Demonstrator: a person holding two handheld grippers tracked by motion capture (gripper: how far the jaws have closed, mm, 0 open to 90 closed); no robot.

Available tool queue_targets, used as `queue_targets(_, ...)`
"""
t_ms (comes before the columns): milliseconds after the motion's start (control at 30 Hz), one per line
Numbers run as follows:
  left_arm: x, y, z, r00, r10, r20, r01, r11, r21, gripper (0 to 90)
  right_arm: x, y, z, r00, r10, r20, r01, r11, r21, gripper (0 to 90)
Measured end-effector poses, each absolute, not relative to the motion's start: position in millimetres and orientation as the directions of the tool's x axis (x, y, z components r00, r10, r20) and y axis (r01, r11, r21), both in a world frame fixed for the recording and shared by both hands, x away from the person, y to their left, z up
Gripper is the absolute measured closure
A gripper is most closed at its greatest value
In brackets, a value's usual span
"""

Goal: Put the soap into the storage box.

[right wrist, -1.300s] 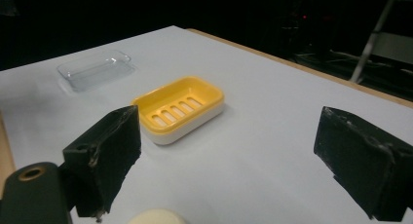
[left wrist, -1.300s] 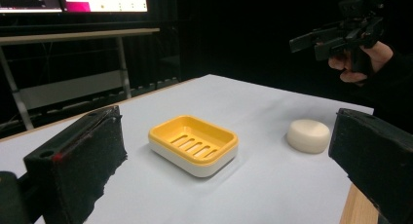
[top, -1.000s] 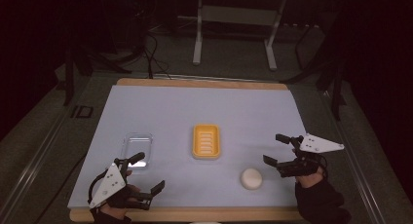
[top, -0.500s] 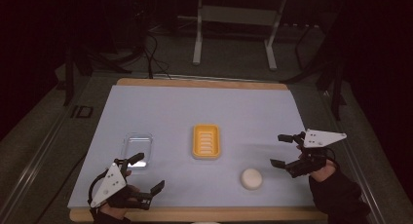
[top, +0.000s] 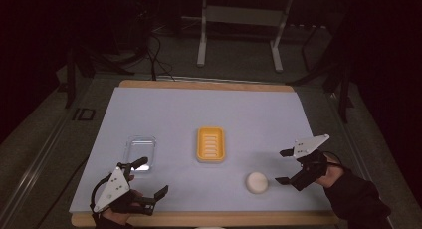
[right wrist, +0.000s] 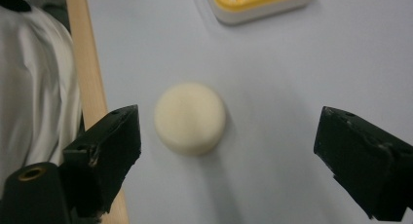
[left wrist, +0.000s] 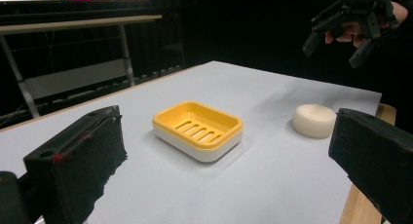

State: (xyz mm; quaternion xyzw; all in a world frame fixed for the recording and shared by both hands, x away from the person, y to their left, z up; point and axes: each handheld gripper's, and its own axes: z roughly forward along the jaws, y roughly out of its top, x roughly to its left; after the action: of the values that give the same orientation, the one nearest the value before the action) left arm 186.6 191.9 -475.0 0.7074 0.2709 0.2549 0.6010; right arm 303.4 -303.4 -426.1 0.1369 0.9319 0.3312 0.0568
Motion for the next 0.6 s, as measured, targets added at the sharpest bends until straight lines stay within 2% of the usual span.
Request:
queue_targets(233,186.7,191.7,-475.2,0.723,0.69,0.035,0.079,-0.132,0.988,0.1,304.5,-297.3,-426.0,-0.964,0.262,-0.043,0.199,0.822,0.534,9.9)
queue_targets(267,186.7,191.8,-475.3,0.723,0.69,0.035,0.079,-0.133,0.988,0.1,304.2,-295.5,-425.5,-0.966,0.252,-0.052,0.194,0.847,0.495,9.9)
queue_targets(333,186.8,191.6,-475.4,0.723,0.69,0.033,0.08,-0.132,0.988,0.1,304.5,-295.2,-425.3,-0.967,0.248,-0.049,0.194,0.853,0.485,9.9)
queue_targets(600,186.8,191.1,-475.7,0.725,0.688,0.034,0.081,-0.134,0.988,0.1,306.6,-290.1,-425.7,-0.974,0.223,0.027,0.218,0.911,0.351,9.9)
